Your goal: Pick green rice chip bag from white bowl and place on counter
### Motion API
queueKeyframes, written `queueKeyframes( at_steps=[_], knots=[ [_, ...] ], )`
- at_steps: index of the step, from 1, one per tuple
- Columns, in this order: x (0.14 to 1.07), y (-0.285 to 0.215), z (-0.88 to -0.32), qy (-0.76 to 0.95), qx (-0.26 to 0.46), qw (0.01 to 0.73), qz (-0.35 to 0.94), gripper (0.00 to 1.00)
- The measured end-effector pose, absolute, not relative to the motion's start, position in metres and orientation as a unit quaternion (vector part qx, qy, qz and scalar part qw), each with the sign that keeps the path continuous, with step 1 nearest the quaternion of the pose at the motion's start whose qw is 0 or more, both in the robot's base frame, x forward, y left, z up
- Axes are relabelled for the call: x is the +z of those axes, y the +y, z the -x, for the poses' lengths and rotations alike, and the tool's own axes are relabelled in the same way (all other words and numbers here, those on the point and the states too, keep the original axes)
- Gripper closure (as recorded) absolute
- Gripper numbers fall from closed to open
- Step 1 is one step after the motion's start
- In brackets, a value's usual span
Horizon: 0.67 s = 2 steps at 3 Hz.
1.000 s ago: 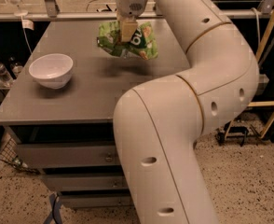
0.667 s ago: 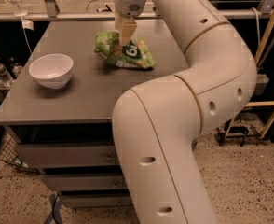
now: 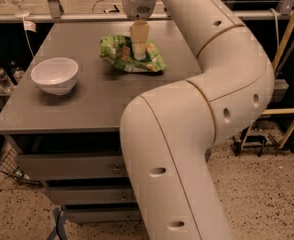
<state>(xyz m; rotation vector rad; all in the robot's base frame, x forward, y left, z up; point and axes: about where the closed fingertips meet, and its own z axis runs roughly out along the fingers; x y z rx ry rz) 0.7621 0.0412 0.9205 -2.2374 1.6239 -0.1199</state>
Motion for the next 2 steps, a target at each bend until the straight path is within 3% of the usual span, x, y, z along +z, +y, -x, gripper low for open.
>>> queueKeyframes(
  at_steps=[2],
  knots=[
    [0.928, 0.002, -0.760, 0.609, -0.053, 0.184, 0.770, 0.00]
  ],
)
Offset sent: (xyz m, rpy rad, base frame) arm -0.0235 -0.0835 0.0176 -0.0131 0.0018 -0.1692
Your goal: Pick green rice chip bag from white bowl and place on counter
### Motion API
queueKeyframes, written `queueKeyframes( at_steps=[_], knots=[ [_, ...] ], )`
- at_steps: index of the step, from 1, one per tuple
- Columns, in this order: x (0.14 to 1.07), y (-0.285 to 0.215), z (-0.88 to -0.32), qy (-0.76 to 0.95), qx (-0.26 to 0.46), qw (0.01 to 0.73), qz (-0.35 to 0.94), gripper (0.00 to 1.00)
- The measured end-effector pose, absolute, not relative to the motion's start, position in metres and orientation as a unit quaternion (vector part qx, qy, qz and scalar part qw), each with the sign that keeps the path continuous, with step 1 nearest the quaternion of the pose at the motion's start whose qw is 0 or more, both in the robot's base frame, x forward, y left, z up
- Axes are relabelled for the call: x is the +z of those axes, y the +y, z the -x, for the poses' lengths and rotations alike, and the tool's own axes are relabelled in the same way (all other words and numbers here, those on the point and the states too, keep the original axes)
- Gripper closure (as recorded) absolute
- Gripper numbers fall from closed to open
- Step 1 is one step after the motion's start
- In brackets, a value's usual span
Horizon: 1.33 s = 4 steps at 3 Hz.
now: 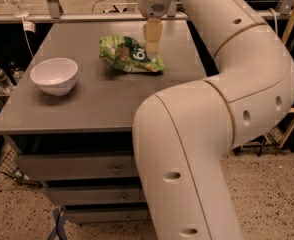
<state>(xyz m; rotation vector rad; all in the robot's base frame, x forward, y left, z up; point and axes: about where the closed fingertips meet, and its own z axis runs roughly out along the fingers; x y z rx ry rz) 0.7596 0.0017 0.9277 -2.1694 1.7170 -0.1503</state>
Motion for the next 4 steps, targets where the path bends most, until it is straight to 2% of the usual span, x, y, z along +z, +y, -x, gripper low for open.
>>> queueKeyframes(
  at_steps=[3, 4],
  knots=[
    [0.929, -0.109, -0.726, 0.710, -0.055, 0.198, 0.673, 0.00],
    [0.923, -0.111, -0.724, 0.713, -0.052, 0.193, 0.672, 0.00]
  ],
)
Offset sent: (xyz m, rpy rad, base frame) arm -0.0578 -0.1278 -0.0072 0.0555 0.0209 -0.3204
